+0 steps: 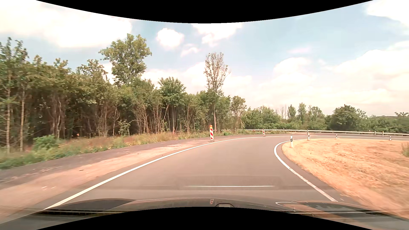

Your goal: Follow the waypoints while adhering to traffic rules and regulations

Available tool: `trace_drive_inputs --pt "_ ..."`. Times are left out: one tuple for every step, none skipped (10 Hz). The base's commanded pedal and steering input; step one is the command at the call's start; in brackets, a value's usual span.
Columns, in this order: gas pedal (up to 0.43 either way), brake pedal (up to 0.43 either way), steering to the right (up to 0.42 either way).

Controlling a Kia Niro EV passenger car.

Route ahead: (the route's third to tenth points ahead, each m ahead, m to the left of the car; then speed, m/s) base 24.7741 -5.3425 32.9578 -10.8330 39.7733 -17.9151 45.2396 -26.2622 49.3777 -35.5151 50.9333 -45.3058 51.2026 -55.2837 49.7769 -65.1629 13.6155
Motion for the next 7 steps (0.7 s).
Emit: trace_drive_inputs --pt "0.118 0.0 0.077" --pt "0.118 0.0 0.078" --pt "0.118 0.0 0.079" --pt "0.118 0.0 0.079" --pt "0.118 0.0 0.081" --pt "0.118 0.0 0.092" --pt "0.118 0.0 0.102"
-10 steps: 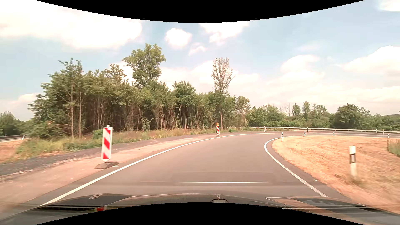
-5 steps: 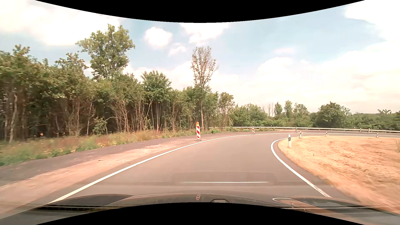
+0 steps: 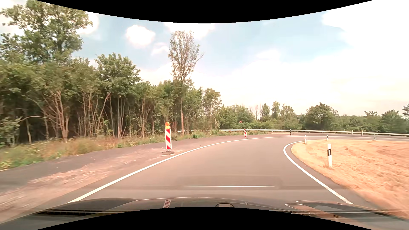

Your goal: Follow the waypoints while adhering to traffic rules and regulations

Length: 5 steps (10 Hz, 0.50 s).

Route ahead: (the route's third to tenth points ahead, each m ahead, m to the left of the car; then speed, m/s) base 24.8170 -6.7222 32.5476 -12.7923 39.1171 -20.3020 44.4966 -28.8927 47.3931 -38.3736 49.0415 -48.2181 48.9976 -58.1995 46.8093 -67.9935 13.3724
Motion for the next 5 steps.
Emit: trace_drive_inputs --pt "0.118 0.0 0.102" --pt "0.118 0.0 0.102" --pt "0.118 0.0 0.101" --pt "0.118 0.0 0.099" --pt "0.118 0.0 0.099"
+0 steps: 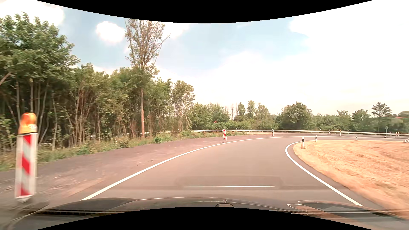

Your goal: Follow the waypoints while adhering to traffic rules and regulations

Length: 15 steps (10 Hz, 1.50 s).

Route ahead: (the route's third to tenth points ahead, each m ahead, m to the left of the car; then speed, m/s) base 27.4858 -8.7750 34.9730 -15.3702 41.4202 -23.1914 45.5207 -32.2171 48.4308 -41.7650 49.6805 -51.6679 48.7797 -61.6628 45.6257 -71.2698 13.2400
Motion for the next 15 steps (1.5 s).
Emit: trace_drive_inputs --pt "0.118 0.0 0.099" --pt "0.118 0.0 0.1" --pt "0.118 0.0 0.101" --pt "0.13 0.0 0.102" --pt "0.13 0.0 0.102" --pt "0.13 0.0 0.102" --pt "0.13 0.0 0.102" --pt "0.13 0.0 0.102" --pt "0.13 0.0 0.101" --pt "0.13 0.0 0.098" --pt "0.13 0.0 0.095" --pt "0.13 0.0 0.099" --pt "0.138 0.0 0.103" --pt "0.138 0.0 0.106" --pt "0.138 0.0 0.107"
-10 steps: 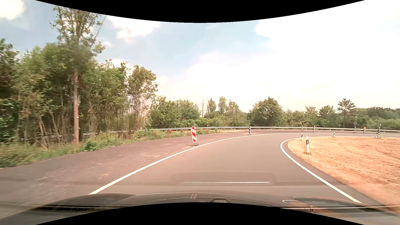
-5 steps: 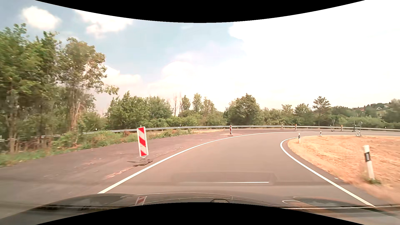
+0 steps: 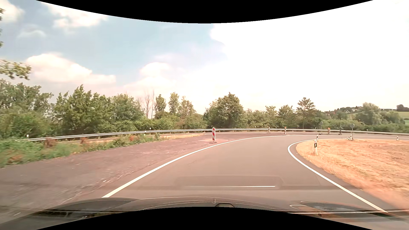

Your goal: Follow the waypoints while adhering to traffic rules and regulations

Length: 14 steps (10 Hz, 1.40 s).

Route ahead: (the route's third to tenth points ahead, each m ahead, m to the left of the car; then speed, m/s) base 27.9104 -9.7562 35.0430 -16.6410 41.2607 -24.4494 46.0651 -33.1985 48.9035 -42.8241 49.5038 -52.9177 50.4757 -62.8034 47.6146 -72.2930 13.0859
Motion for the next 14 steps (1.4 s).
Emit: trace_drive_inputs --pt "0.138 0.0 0.108" --pt "0.138 0.0 0.107" --pt "0.138 0.0 0.108" --pt "0.138 0.0 0.108" --pt "0.138 0.0 0.107" --pt "0.138 0.0 0.107" --pt "0.138 0.0 0.106" --pt "0.138 0.0 0.105" --pt "0.138 0.0 0.103" --pt "0.138 0.0 0.102" --pt "0.138 0.0 0.101" --pt "0.138 0.0 0.1" --pt "0.138 0.0 0.098" --pt "0.138 0.0 0.1"
